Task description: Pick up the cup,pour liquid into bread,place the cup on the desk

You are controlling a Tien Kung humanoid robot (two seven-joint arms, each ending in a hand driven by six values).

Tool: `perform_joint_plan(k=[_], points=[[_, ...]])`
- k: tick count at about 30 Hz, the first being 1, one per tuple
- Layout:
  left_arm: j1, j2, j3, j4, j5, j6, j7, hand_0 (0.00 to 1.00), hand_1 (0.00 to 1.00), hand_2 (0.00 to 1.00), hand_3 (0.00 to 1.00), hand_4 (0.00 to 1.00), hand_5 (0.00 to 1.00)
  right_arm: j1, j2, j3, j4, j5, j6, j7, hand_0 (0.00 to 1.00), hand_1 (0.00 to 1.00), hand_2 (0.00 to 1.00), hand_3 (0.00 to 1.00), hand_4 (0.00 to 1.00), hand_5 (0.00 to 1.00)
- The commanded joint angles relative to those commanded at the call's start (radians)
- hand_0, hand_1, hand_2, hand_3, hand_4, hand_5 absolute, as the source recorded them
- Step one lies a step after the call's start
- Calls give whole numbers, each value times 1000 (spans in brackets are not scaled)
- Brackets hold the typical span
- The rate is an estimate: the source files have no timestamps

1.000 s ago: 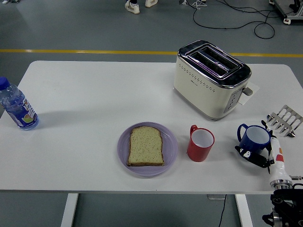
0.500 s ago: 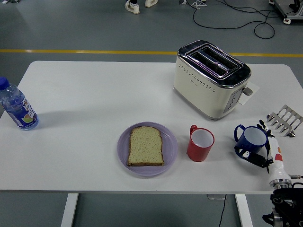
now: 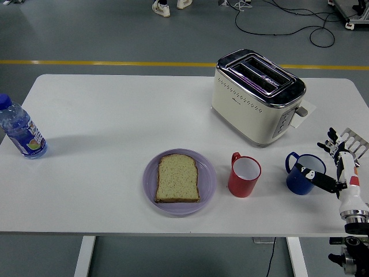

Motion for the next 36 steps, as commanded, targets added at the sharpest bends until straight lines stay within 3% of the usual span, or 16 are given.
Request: perform_joint_plan(k=[6,7,11,12,13,15,23,24,25,29,32,36], points=[[0,0,2,0,0,0,0,646,613,589,527,297,758,-4,-2,100,148,29,-8,-8,890,792,957,998,966,2],[0,0,3,0,-1,0,0,647,613,588,527,297,758,-1,-1,125,172,54,4,-21,813,732,854,885,796,77],[1,0,6,0,-2,0,0,647,613,588,527,297,758,5,2,190,225,154,40,-66,813,732,854,885,796,77],[2,0,6,0,-2,0,0,647,613,588,527,297,758,5,3,211,235,192,70,-83,813,732,854,885,796,77],[3,1,9,1,-3,0,0,647,614,589,528,298,759,8,4,235,246,238,104,-95,713,643,671,614,644,136],[4,1,11,1,-2,0,0,647,614,589,528,298,759,9,8,274,252,322,163,-136,713,643,671,614,644,136],[9,0,21,3,-7,0,0,647,614,589,528,298,758,-1,30,454,180,660,467,-436,707,650,666,611,610,153],[10,-1,21,3,-7,0,0,647,614,589,528,298,758,-2,31,462,174,695,483,-465,707,650,666,611,610,153],[10,-1,23,3,-7,0,0,648,614,590,527,298,758,-3,35,476,160,741,503,-507,700,639,657,609,545,191],[13,-3,32,4,-11,0,1,648,614,590,527,298,758,-5,53,522,113,910,542,-610,700,639,657,609,545,191],[14,-2,32,3,-7,-1,1,646,614,590,527,296,758,-14,64,530,105,1020,518,-609,685,633,656,608,555,197],[13,-2,30,3,-6,-1,1,646,614,590,527,296,758,-24,79,535,102,1035,524,-606,685,633,656,608,555,197]])
